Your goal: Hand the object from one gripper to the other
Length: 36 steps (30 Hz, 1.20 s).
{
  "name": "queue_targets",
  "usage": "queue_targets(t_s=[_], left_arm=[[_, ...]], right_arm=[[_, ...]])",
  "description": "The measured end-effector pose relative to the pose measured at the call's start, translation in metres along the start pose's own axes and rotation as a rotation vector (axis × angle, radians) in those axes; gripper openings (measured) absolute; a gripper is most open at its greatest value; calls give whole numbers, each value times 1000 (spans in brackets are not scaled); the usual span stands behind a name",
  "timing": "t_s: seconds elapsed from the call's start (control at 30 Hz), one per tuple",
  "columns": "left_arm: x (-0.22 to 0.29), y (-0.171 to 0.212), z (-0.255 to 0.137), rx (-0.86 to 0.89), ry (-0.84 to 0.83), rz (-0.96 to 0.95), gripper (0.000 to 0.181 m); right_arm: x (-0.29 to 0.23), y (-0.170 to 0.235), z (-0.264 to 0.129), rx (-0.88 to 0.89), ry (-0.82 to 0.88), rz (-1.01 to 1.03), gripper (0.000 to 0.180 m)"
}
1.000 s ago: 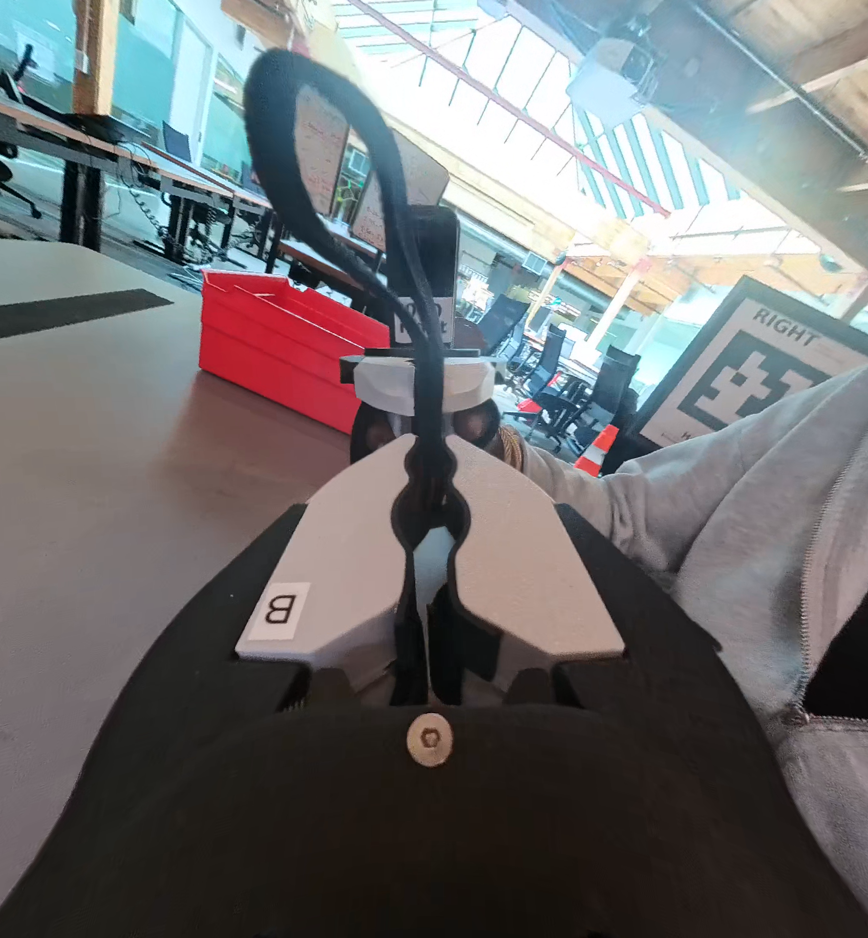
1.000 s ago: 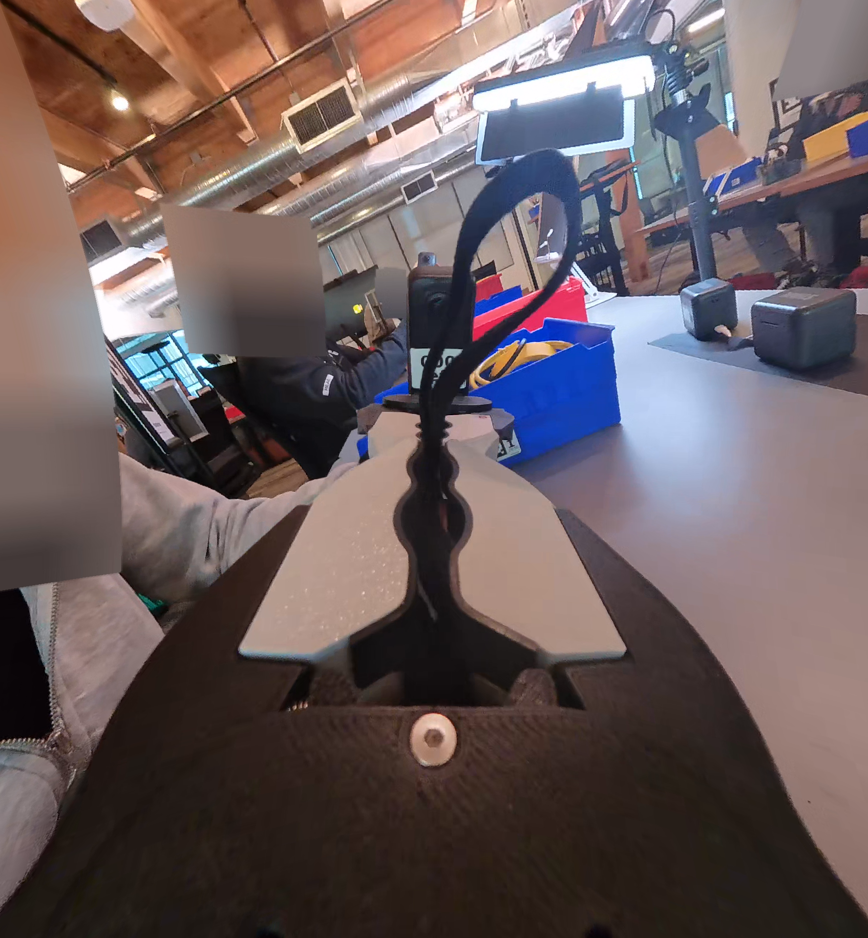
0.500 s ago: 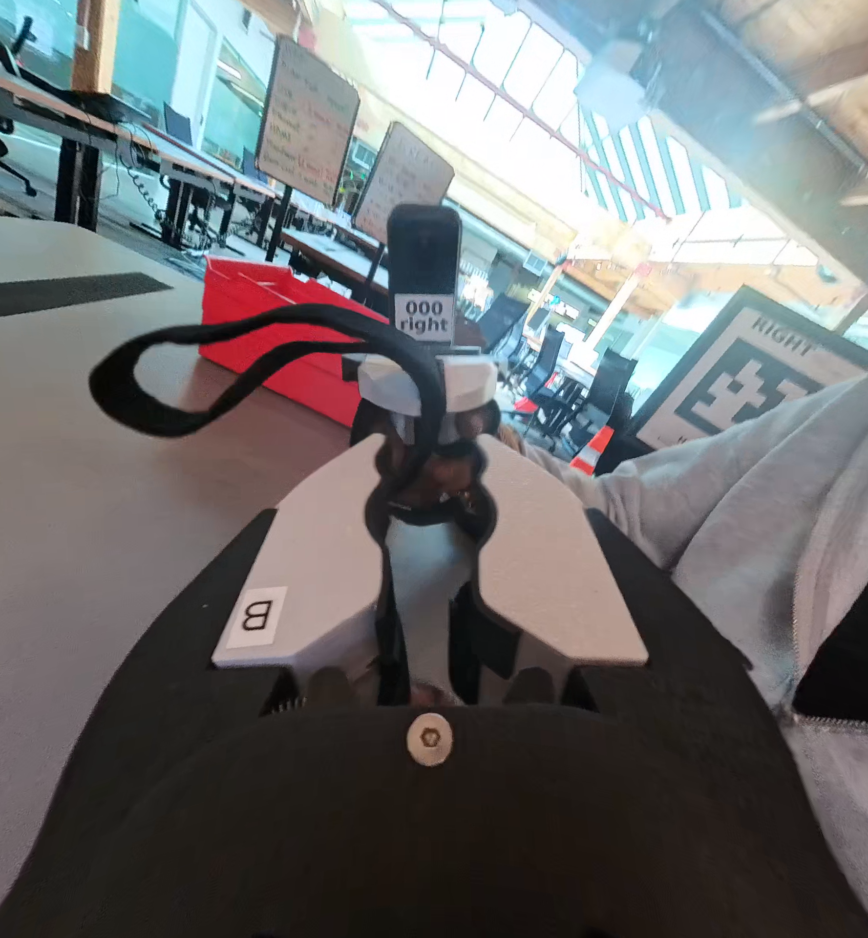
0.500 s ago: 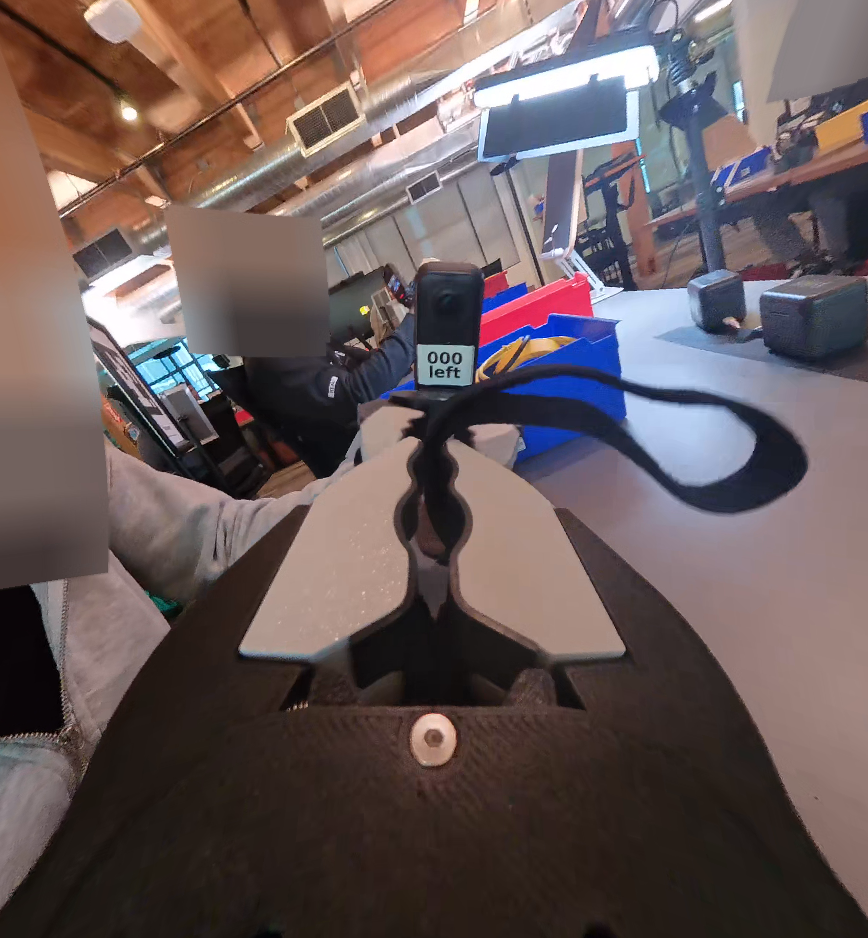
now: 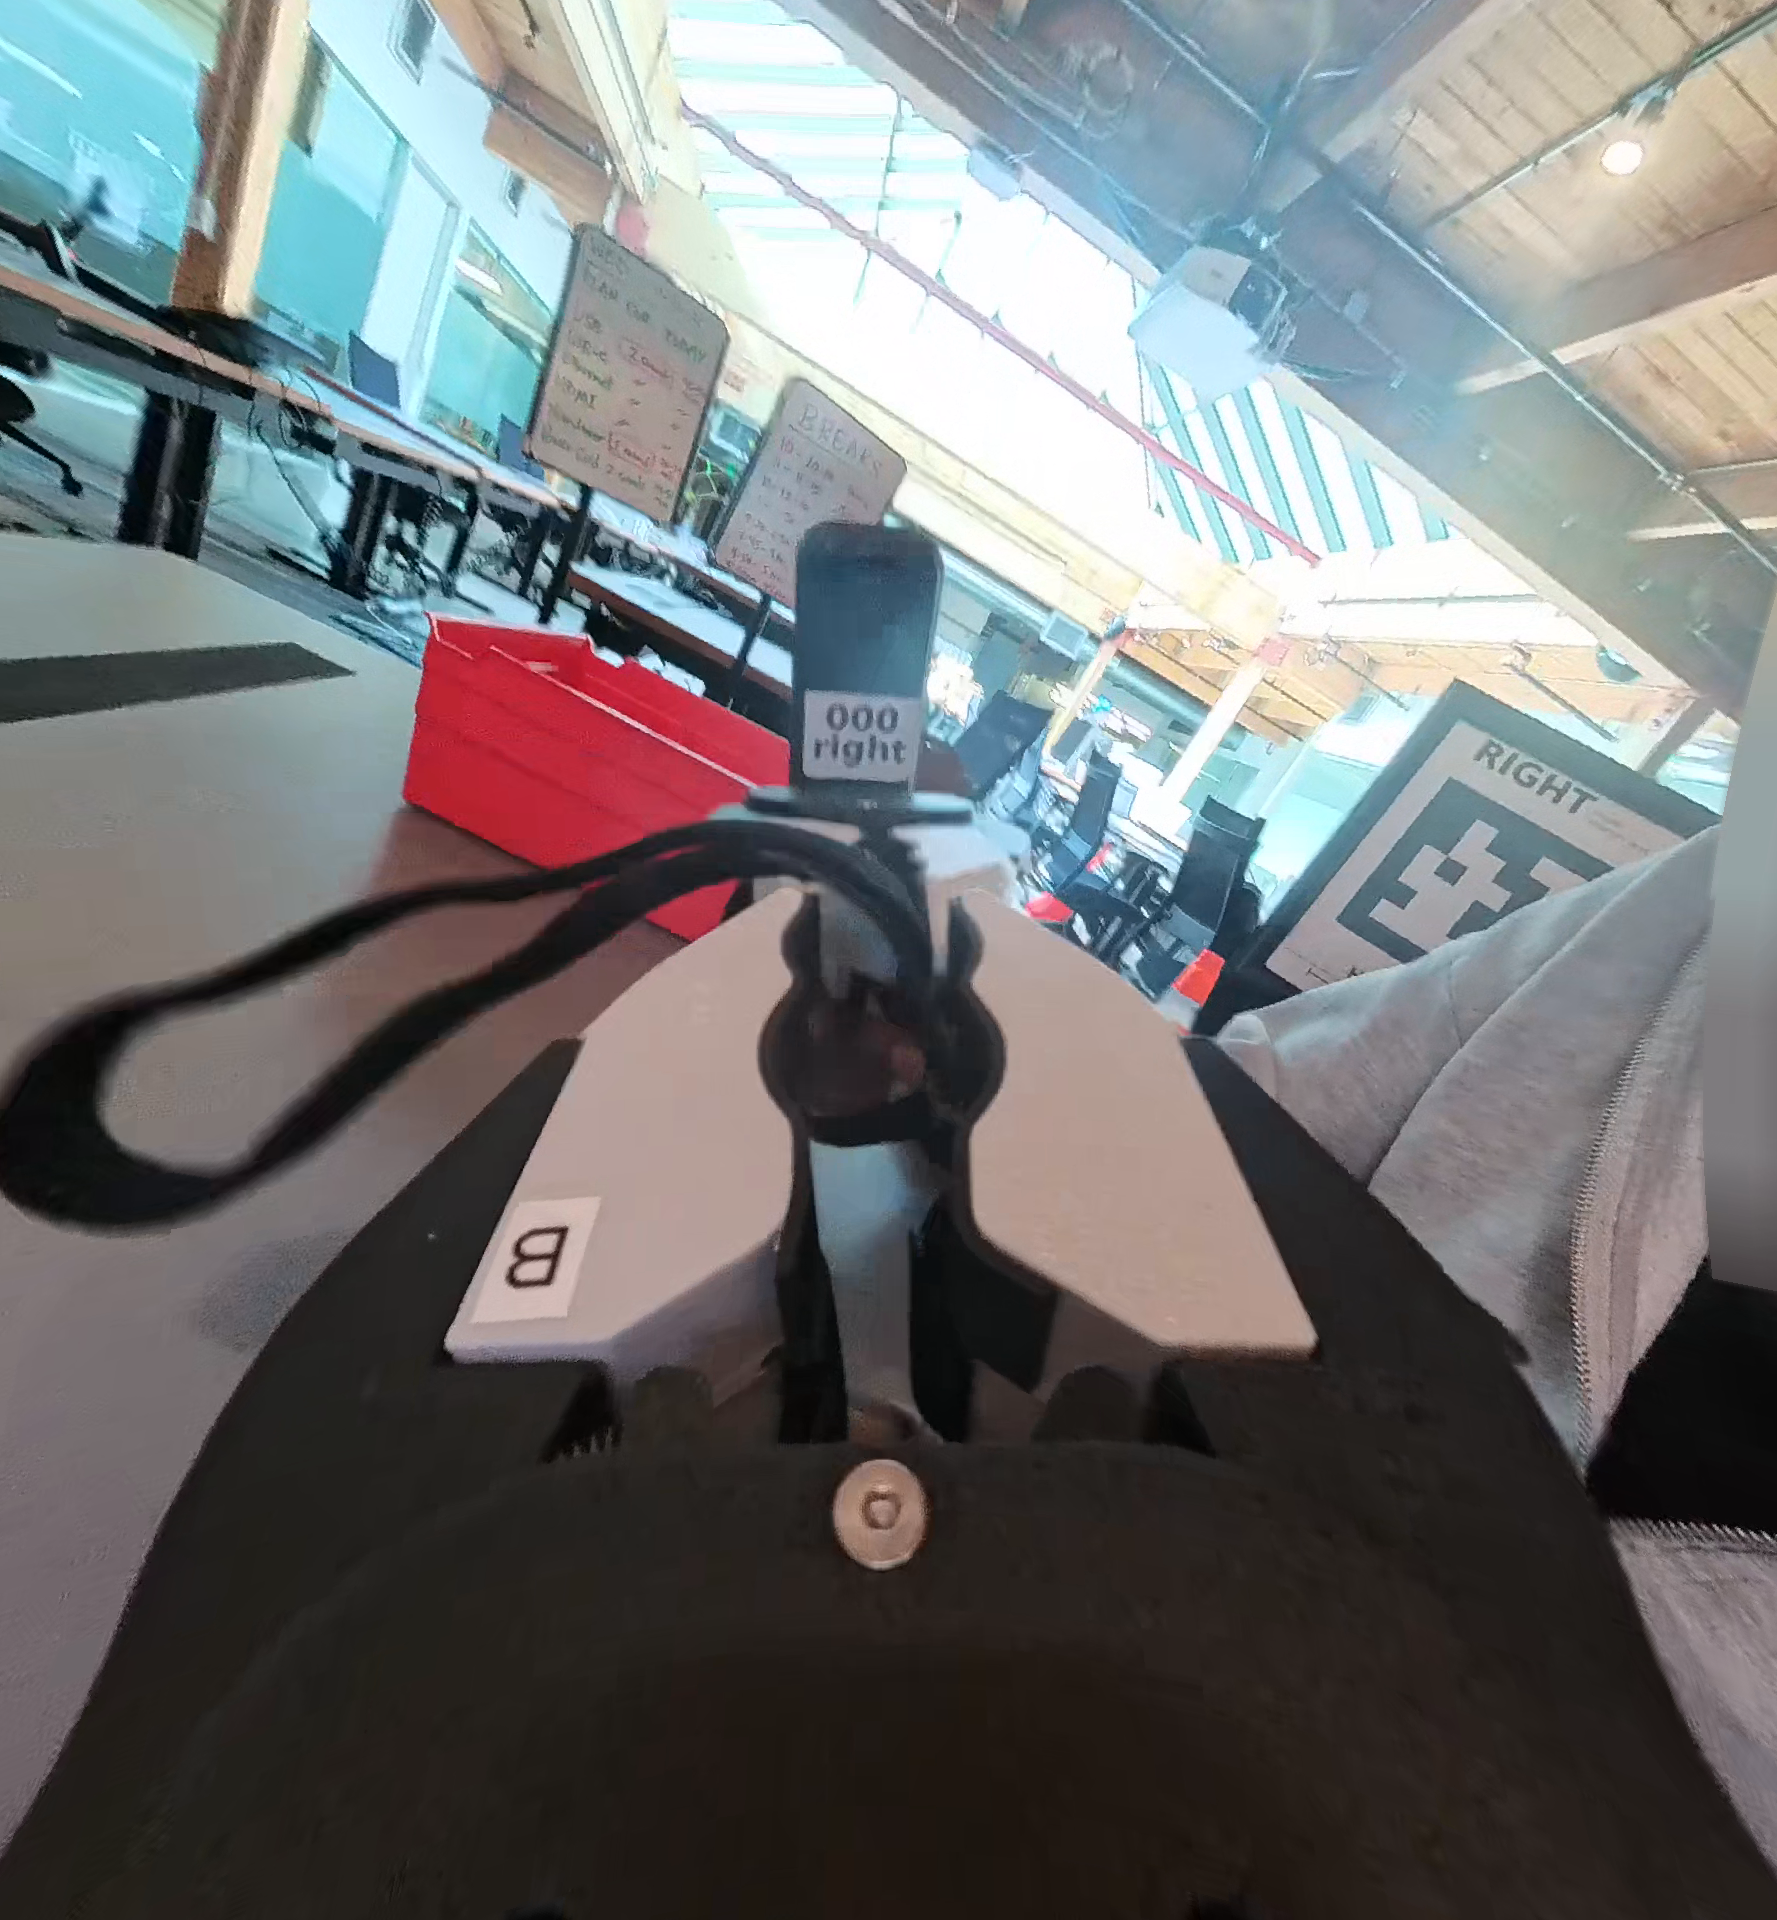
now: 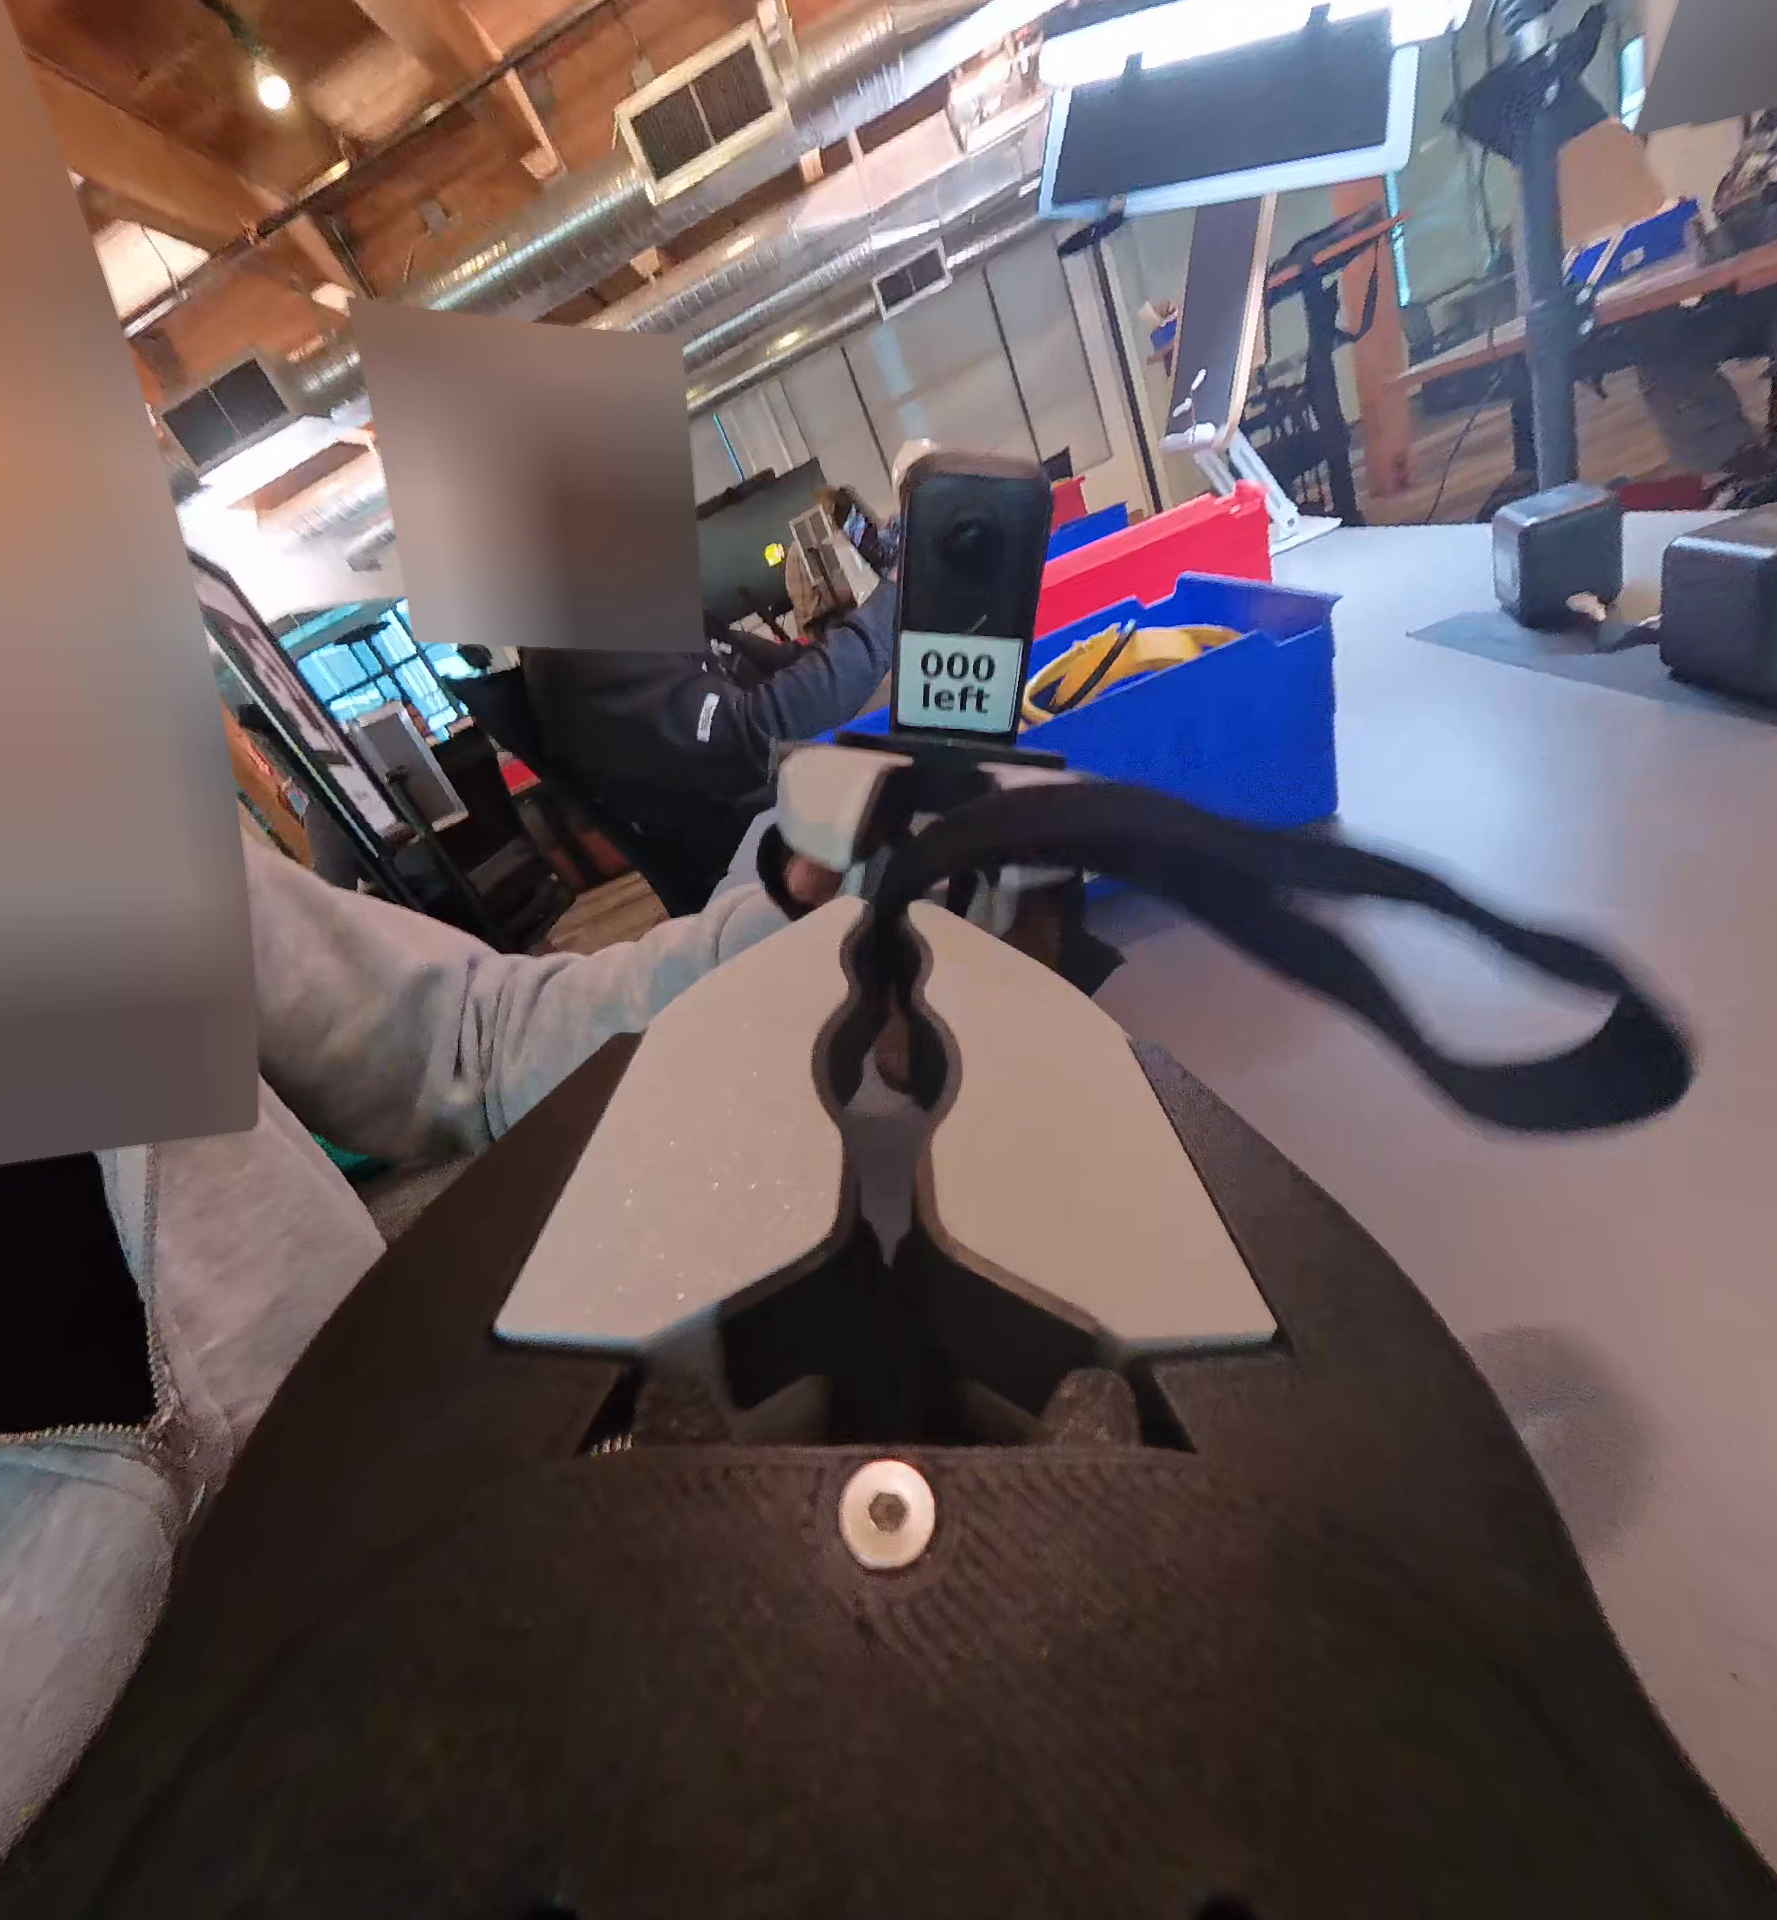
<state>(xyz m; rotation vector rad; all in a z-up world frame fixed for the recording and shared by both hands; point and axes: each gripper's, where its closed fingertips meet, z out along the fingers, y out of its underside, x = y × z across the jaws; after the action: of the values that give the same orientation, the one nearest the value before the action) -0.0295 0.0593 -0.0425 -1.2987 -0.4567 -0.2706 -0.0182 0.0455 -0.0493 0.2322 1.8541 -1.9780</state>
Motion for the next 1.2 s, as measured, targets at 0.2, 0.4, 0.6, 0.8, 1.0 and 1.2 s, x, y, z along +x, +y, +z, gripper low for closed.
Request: queue_targets(t_s=[0.2,0.4,0.6,0.8,1.0,1.2], left_arm=[[4,18,8,-102,17,22,4],[-3,-6,-4,34,6,-77,3],[-10,-10,-7,78,4,-204,3],[-1,-2,-1,26,56,-238,3],[1,-3,-5,1,46,-143,29],[-13,-24,-29,58,-158,221,46]], right_arm=[[4,-11,-7,61,29,-7,3],[1,-16,-7,61,73,-208,41],[-4,-12,-8,-178,490,-1364,39],[3,-7,-2,-284,647,-1700,20],[-4,-12,-4,-221,591,-1575,8],[-17,-36,-16,41,424,-1094,8]])
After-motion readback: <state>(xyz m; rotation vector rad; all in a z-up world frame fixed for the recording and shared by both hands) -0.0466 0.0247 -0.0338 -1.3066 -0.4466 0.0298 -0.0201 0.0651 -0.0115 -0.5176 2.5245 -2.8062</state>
